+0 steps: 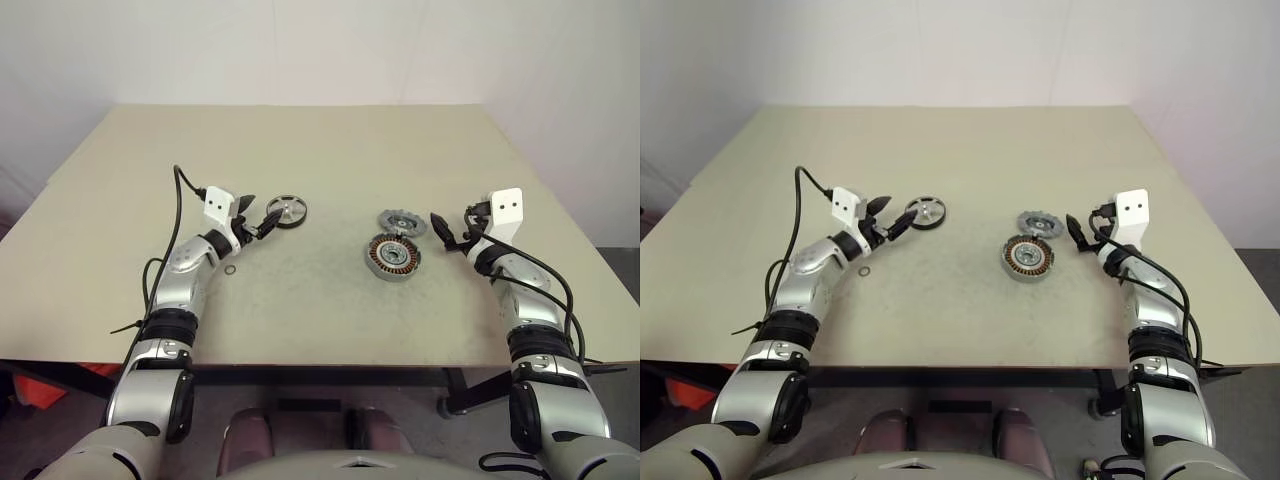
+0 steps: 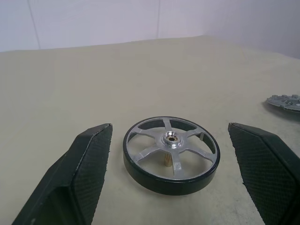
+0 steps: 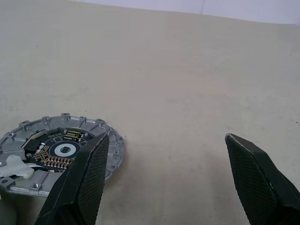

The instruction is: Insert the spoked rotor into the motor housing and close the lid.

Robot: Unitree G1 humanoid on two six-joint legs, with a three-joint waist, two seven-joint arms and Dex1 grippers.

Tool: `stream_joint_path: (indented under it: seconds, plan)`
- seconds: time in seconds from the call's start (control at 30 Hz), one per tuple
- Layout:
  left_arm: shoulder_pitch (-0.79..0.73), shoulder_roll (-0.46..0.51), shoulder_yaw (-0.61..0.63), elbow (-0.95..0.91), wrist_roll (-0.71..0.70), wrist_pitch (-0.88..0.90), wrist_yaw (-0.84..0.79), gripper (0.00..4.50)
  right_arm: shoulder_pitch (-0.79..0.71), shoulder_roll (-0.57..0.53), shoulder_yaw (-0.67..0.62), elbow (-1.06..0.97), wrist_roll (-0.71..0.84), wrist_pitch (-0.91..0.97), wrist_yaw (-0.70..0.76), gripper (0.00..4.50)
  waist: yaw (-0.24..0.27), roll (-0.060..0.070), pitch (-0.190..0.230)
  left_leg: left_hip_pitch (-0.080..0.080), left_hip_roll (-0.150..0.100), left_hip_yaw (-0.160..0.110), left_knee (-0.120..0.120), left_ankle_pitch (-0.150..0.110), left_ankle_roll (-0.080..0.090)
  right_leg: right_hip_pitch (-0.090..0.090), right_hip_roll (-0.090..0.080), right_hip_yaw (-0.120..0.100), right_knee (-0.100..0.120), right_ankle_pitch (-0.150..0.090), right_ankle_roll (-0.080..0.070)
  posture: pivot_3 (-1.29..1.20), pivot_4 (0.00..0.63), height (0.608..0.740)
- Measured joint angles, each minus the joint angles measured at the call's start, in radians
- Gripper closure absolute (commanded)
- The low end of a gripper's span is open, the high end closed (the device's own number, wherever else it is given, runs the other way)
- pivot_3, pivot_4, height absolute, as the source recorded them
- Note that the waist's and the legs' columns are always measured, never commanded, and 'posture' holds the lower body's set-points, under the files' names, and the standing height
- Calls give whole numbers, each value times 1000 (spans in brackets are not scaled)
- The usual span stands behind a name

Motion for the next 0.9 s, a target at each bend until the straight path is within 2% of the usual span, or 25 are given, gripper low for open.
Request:
stream_joint_path:
  seconds: [0.77,0.9]
  plan:
    - [9,-10,-7,-46,-5,40,-1,326,0,0,1,-1,0,9,7,38,0,0,0,0,0,0,0,0,0,0,0,0,0,0,0,0,0,740]
    - [9,-12,-7,-47,-5,41,-3,326,9,-6,25,-81,0,56,52,38,0,0,0,0,0,0,0,0,0,0,0,0,0,0,0,0,0,740]
